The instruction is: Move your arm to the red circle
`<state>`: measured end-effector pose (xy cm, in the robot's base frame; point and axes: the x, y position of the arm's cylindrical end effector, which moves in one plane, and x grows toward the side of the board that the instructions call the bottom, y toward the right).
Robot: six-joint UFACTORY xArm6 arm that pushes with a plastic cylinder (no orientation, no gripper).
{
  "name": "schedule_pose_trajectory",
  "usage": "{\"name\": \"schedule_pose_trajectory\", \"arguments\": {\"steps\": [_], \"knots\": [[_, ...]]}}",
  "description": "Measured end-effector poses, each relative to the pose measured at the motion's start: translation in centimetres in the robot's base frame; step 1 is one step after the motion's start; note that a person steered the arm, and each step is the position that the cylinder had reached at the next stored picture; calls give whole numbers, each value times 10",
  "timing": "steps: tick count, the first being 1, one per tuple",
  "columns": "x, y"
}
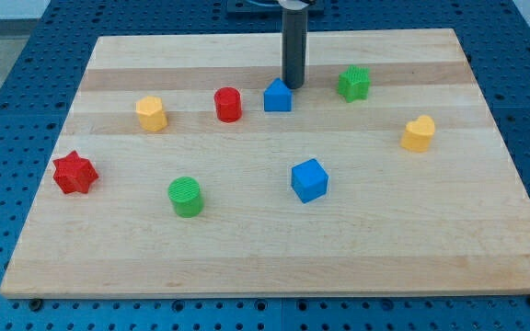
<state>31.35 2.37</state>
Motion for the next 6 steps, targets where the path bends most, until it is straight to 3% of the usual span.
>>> {"name": "schedule_pose_trajectory", "arguments": {"steps": [2, 3, 4, 6], "knots": [[16, 1], [-11, 13], [-22, 7], [-1, -37]]}}
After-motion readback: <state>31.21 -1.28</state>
